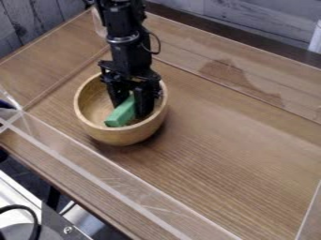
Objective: Remove the green block from inside the brown bowl and put it on the table
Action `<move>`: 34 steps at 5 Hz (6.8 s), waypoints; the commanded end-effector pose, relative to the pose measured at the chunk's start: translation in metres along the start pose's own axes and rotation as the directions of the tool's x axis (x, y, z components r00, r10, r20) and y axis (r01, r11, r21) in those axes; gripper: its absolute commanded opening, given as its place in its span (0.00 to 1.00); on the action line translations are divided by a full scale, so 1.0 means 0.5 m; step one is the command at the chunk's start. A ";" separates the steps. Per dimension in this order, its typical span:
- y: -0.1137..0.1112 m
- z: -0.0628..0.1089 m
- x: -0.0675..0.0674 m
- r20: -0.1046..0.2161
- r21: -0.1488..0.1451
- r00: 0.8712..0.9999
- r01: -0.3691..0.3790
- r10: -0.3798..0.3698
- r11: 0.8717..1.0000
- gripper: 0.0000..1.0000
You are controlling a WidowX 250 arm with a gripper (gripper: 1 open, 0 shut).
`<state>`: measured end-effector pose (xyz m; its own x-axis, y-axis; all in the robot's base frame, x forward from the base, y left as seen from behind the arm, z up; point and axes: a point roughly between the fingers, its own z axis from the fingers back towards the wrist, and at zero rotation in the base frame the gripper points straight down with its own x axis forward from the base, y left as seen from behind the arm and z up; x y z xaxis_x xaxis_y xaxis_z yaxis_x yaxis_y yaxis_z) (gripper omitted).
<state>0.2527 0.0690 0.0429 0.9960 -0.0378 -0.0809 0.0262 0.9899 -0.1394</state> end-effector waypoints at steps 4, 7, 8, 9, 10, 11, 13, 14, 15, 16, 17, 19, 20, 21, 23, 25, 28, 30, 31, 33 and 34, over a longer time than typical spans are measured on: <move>-0.019 0.041 0.003 -0.019 -0.005 0.998 0.055 -0.055 0.998 0.00; -0.013 0.061 0.007 -0.080 0.026 0.996 0.042 -0.039 0.999 0.00; -0.045 0.083 0.023 -0.051 0.023 0.998 0.038 -0.036 0.999 0.00; -0.125 0.098 0.060 -0.023 0.012 0.998 0.053 -0.053 0.999 0.00; -0.206 0.067 0.075 -0.024 0.031 0.997 0.074 -0.073 0.997 0.00; -0.261 0.027 0.077 -0.030 0.048 0.996 0.090 -0.089 0.995 0.00; -0.298 -0.025 0.088 -0.006 0.028 0.993 0.117 -0.117 0.993 0.00; -0.277 -0.018 0.096 0.007 0.014 0.994 0.112 -0.113 0.994 0.00; -0.251 -0.012 0.105 0.019 -0.001 0.994 0.107 -0.107 0.994 0.00; -0.223 -0.010 0.108 0.031 -0.003 0.997 0.064 -0.064 0.998 0.00; -0.218 -0.015 0.107 0.035 -0.006 0.999 0.041 -0.041 0.999 0.00; -0.224 -0.031 0.107 0.024 0.003 0.999 0.025 -0.025 1.000 0.00; -0.219 -0.028 0.104 0.017 0.023 1.000 0.017 -0.017 1.000 0.00; -0.216 -0.023 0.101 0.011 0.040 1.000 0.009 -0.009 0.999 0.00; -0.198 -0.003 0.127 -0.025 0.018 0.998 -0.050 0.051 0.999 0.00; -0.192 -0.030 0.141 -0.022 0.063 0.997 -0.074 0.076 0.995 0.00; -0.195 0.034 0.130 0.075 0.029 0.991 -0.114 0.112 0.993 1.00; -0.143 0.208 0.145 0.128 0.104 0.976 -0.188 0.174 0.977 1.00; -0.163 0.183 0.132 0.098 0.088 0.982 -0.168 0.160 0.982 1.00; -0.182 0.145 0.057 0.056 0.096 0.993 -0.112 0.107 0.989 1.00; -0.178 0.155 0.026 0.084 0.109 0.991 -0.111 0.102 0.988 1.00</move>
<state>0.2661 -0.0089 0.1172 0.9948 0.0780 -0.0649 -0.0794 0.9967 -0.0188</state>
